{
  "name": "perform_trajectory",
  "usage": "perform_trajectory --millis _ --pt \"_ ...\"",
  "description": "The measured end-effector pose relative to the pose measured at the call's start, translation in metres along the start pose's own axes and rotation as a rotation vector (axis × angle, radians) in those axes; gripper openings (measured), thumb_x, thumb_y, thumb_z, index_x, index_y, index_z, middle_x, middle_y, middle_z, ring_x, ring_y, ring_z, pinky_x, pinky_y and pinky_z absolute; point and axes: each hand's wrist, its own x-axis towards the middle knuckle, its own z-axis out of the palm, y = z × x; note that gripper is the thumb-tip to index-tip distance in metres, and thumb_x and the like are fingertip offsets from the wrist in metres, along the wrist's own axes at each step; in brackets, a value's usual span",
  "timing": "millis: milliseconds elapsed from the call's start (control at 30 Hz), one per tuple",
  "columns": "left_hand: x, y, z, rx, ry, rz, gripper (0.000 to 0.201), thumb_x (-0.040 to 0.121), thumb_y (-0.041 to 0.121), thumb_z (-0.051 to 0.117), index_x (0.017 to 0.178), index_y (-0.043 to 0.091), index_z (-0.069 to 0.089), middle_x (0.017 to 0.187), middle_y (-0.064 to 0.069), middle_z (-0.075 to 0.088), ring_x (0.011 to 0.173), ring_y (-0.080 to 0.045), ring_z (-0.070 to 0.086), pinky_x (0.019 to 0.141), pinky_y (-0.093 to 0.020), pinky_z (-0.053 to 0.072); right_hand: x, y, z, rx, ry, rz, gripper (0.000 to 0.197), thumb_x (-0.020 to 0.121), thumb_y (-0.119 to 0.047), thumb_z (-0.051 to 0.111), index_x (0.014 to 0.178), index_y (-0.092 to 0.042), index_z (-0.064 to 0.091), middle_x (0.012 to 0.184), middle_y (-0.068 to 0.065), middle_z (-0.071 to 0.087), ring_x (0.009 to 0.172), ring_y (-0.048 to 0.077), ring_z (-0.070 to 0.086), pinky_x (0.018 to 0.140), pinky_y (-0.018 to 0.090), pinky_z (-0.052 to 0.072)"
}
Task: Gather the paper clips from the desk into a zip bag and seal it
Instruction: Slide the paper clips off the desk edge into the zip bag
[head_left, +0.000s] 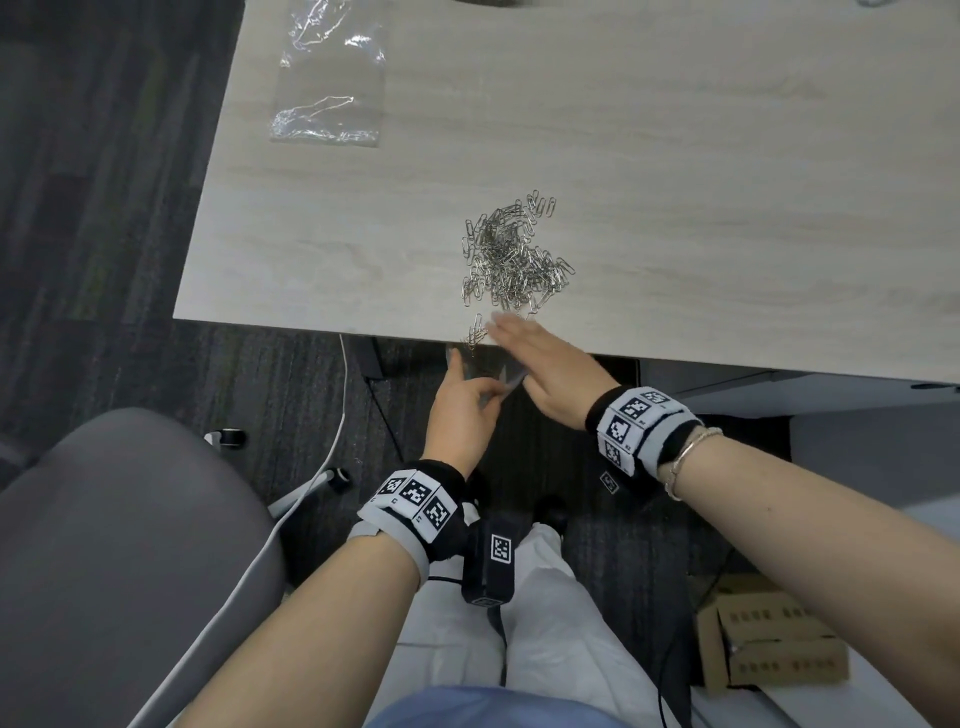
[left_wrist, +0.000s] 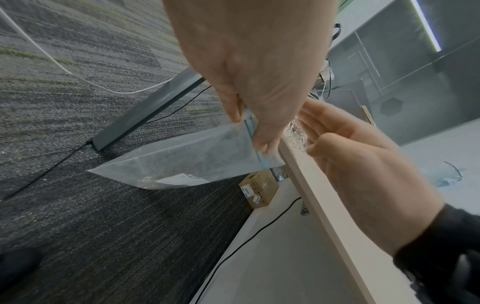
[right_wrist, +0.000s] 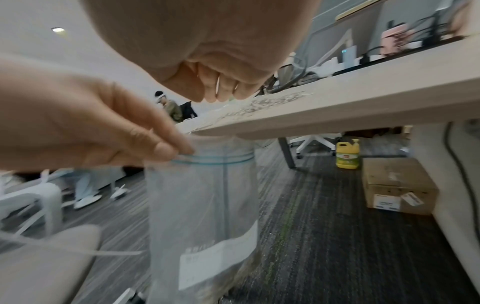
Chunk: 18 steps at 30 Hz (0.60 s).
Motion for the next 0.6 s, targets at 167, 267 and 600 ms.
perform_trajectory --millis 167,267,600 --pt "0.001 0.004 0.005 -0.033 0.038 0.045 0.016 0.086 0.009 0.062 0.098 0.012 0.073 0.154 -0.019 0.019 0.137 -0.025 0.034 0.103 -0.01 0.02 0.008 0.032 -0.013 -0.056 0.132 0.201 0.069 0.085 -0.001 0.039 0.148 -0.01 0.013 0.157 0.011 0.005 0.146 0.022 0.002 0.117 0.028 -0.003" --pt "0.003 0.007 0.005 -0.012 0.035 0.023 0.017 0.087 0.011 0.061 0.1 0.013 0.072 0.154 -0.021 0.017 0.138 -0.026 0.033 0.103 -0.013 0.022 0.014 0.035 -0.011 -0.08 0.101 0.241 0.068 0.087 -0.005 0.039 0.149 -0.01 0.01 0.158 0.011 0.001 0.146 0.023 -0.001 0.118 0.03 -0.002" --pt "0.001 0.007 0.005 0.024 0.004 0.004 0.02 0.09 0.014 0.059 0.106 0.016 0.07 0.155 -0.021 0.011 0.139 -0.025 0.031 0.098 -0.014 0.024 -0.006 0.007 0.018 -0.131 -0.04 0.03 0.065 0.089 -0.006 0.037 0.148 -0.01 0.012 0.158 0.009 0.004 0.146 0.019 0.0 0.117 0.028 -0.006"
